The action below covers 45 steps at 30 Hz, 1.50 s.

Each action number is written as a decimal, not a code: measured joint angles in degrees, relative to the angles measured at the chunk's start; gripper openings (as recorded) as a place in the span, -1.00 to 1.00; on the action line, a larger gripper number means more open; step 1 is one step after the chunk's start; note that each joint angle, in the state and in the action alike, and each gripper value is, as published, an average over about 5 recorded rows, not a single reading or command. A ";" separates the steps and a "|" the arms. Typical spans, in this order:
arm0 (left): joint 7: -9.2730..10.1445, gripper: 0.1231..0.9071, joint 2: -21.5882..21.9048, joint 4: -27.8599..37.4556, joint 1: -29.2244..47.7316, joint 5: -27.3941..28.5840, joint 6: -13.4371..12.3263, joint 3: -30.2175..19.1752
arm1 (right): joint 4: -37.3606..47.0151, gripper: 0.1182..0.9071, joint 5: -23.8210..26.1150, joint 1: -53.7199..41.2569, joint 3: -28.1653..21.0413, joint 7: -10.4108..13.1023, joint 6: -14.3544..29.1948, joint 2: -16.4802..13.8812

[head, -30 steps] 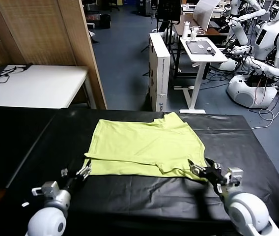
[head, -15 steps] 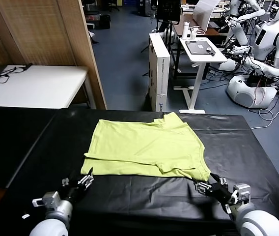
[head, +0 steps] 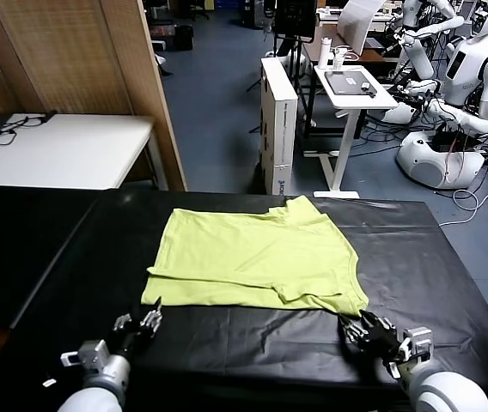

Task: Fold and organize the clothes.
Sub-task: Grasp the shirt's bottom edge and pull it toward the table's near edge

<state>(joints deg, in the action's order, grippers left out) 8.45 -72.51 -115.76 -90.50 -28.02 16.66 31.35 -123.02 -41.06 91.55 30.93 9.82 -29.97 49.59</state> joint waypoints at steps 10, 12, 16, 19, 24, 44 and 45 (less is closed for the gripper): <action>0.92 -0.94 1.63 -2.19 -2.20 1.05 0.32 1.09 | -4.85 -0.94 -6.49 2.62 2.48 6.26 -8.70 -2.38; 1.15 -0.94 2.25 -3.26 -3.64 1.40 0.42 1.63 | -6.61 -0.94 -7.89 3.76 3.42 7.44 -10.79 -3.23; 1.20 -0.94 2.75 -5.90 -8.08 2.76 0.41 2.52 | -9.96 -0.94 -9.37 6.29 5.09 8.87 -12.18 -4.58; 1.13 -0.94 2.58 -7.94 -11.83 3.69 0.34 2.86 | -11.99 -0.94 -9.89 8.23 6.24 9.74 -12.19 -5.01; 1.09 -0.94 2.64 -10.65 -16.77 4.32 0.29 3.63 | -14.46 -0.94 -9.85 11.31 7.91 10.28 -12.20 -5.34; 2.45 -0.62 3.09 -13.69 -21.69 2.02 1.45 5.99 | -16.55 0.56 -8.08 16.36 7.72 9.98 -12.22 -4.35; 2.75 -0.49 3.15 -13.81 -21.75 1.98 1.73 6.00 | -16.67 0.68 -8.09 16.51 7.82 10.00 -12.22 -4.27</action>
<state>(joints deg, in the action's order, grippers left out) 11.20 -69.36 -129.58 -112.25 -26.04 18.39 37.35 -139.69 -49.16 108.06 38.74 19.82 -42.19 45.31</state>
